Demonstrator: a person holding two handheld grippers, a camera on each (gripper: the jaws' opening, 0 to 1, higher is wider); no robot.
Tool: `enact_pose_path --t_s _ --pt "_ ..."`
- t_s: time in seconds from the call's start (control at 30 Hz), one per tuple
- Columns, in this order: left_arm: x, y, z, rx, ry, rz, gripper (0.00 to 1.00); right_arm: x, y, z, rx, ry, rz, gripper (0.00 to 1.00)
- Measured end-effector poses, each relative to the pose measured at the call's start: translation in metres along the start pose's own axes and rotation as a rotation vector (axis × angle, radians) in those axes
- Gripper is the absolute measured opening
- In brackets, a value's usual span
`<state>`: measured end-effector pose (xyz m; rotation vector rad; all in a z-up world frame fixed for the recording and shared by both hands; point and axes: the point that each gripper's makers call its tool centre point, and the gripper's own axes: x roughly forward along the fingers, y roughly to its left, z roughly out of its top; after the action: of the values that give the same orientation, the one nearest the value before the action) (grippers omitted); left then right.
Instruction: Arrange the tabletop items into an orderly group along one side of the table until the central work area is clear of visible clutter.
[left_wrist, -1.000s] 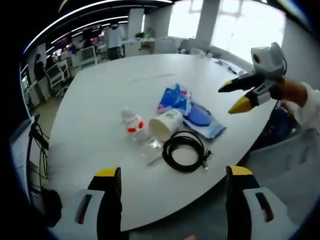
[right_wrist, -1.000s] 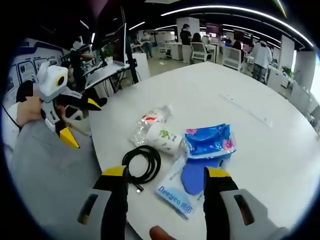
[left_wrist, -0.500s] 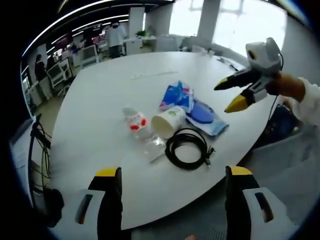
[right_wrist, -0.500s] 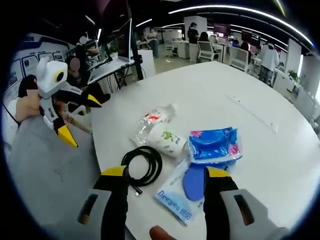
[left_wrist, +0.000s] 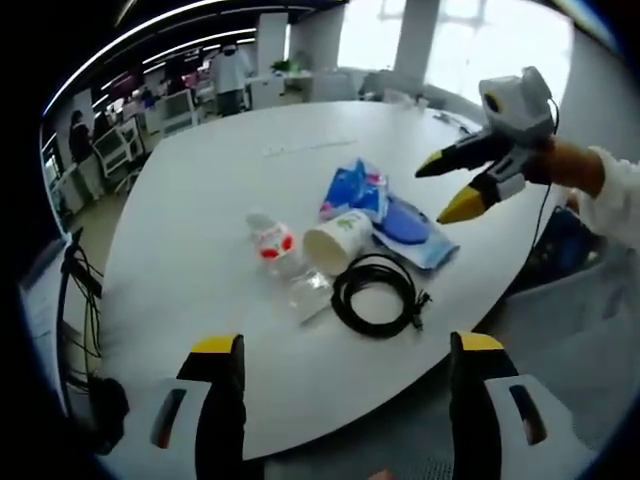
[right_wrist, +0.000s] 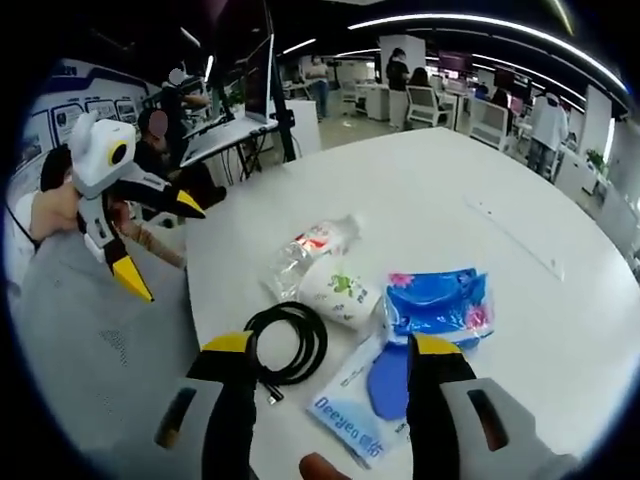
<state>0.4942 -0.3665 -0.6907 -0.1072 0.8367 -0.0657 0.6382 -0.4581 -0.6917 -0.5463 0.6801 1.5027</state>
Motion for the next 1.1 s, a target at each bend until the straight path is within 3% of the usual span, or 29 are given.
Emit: enact_pose_path --t_s 0.2,0.53,1.1 --pt "0.0 0.001 0.001 -0.032 -0.017 -0.007 0.8 0.008 -0.003 0.004 -0.089 0.008 0.008 0.58" --pt "-0.002 0.005 0.002 -0.05 -0.031 0.006 0.79 0.02 -0.01 0.013 -0.146 0.02 0.038 0.58" --pt "-0.005 0.005 0.012 -0.084 -0.096 -0.015 0.8 0.048 -0.01 0.023 -0.357 0.08 0.115 0.56"
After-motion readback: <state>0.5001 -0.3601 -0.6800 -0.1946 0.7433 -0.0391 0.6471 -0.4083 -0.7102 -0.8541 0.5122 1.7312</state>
